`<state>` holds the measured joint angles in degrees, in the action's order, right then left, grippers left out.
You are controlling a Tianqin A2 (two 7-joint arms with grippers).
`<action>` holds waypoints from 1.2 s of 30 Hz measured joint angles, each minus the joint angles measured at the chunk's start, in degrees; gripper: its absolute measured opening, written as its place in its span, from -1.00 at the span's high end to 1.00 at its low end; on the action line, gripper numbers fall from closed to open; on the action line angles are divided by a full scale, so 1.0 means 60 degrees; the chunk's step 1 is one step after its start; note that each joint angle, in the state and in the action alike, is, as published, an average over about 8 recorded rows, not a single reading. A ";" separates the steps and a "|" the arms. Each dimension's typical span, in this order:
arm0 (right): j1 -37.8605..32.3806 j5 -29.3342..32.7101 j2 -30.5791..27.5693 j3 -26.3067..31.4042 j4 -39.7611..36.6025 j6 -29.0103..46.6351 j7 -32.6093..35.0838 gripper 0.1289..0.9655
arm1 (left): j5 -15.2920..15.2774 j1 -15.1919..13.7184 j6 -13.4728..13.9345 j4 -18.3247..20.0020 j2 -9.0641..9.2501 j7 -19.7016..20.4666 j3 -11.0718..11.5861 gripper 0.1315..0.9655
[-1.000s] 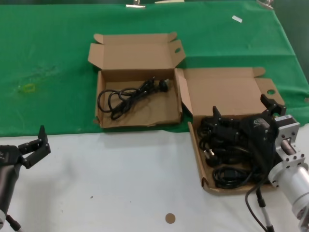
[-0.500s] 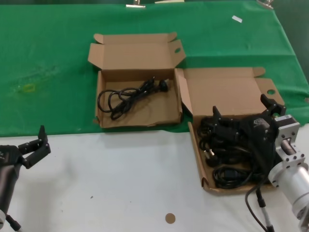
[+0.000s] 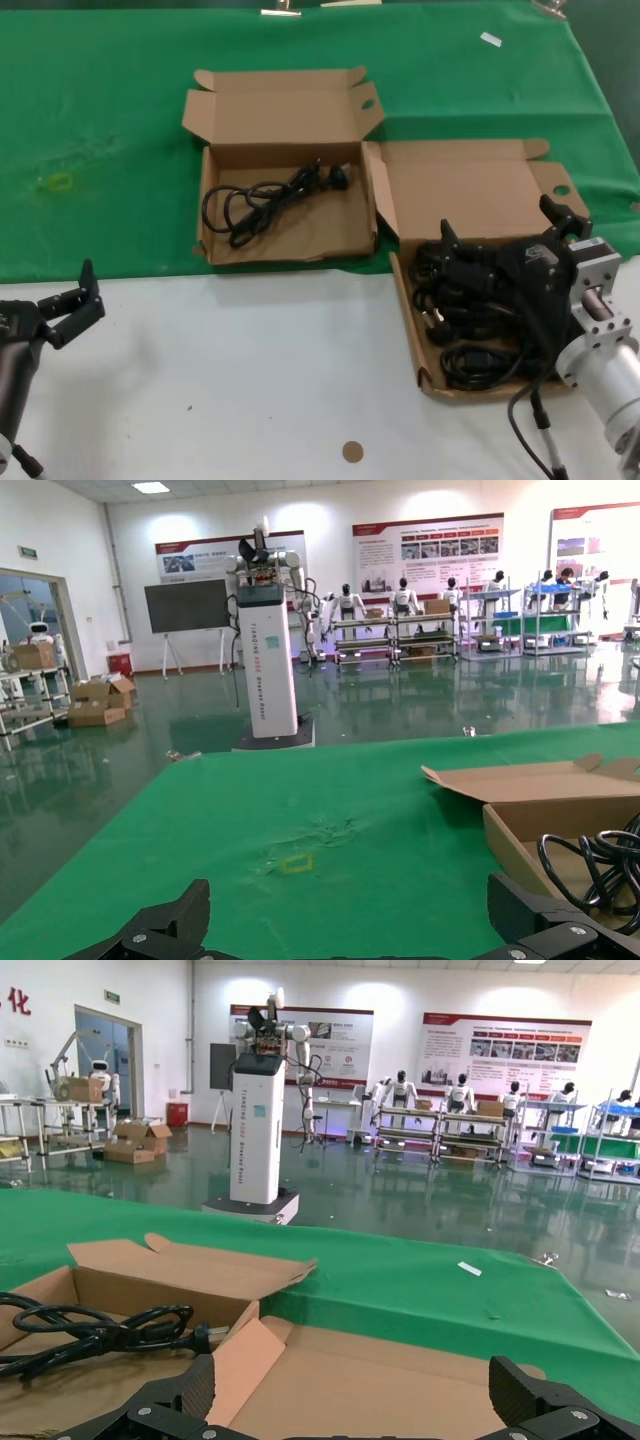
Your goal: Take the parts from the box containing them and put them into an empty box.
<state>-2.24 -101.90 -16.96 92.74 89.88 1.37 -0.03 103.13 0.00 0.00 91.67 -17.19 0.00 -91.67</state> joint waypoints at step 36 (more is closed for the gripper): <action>0.0000 0.0000 0.0000 0.0000 0.0000 0.0000 0.0000 -1.00 | 0.0000 0.0000 0.0000 0.0000 0.0000 0.0000 0.0000 -1.00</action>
<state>-2.24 -101.90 -16.96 92.74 89.88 1.37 -0.03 103.13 0.00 0.00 91.67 -17.19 0.00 -91.67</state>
